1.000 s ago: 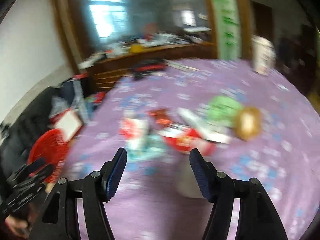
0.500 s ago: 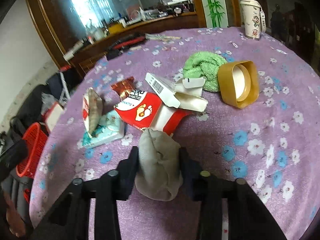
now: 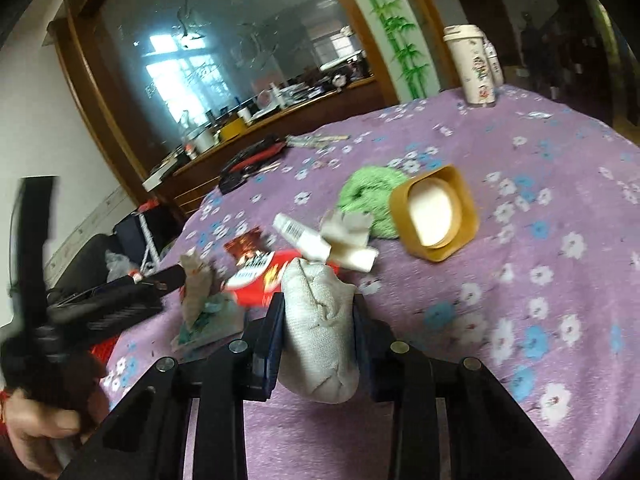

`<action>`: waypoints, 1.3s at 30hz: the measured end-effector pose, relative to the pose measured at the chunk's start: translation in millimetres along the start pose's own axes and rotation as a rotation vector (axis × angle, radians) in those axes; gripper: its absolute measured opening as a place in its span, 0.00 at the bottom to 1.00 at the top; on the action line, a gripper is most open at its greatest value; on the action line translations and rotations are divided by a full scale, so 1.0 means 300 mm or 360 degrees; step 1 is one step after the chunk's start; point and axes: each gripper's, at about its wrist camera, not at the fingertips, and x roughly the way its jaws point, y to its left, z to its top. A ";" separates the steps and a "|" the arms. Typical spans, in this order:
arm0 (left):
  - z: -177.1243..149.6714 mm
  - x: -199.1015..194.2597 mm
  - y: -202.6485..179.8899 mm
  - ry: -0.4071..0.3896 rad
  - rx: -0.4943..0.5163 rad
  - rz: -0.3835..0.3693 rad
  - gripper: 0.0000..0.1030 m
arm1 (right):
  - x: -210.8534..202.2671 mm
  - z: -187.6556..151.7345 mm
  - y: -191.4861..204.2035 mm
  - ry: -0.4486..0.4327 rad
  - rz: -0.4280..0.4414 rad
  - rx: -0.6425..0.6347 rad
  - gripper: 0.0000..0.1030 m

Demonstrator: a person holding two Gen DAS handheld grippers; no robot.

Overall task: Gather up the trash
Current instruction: 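Grasp the white cloth with the right tool while the left tool returns over the table, then grasp the white paper bag with red print with the left tool while the right tool holds the cloth, then hold the paper bag in the left tool and the cloth in the right tool above the table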

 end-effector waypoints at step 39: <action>-0.130 0.099 0.276 -0.0004 -0.0347 -0.0446 0.39 | 0.010 -0.006 0.064 0.0003 0.0048 -0.0194 0.34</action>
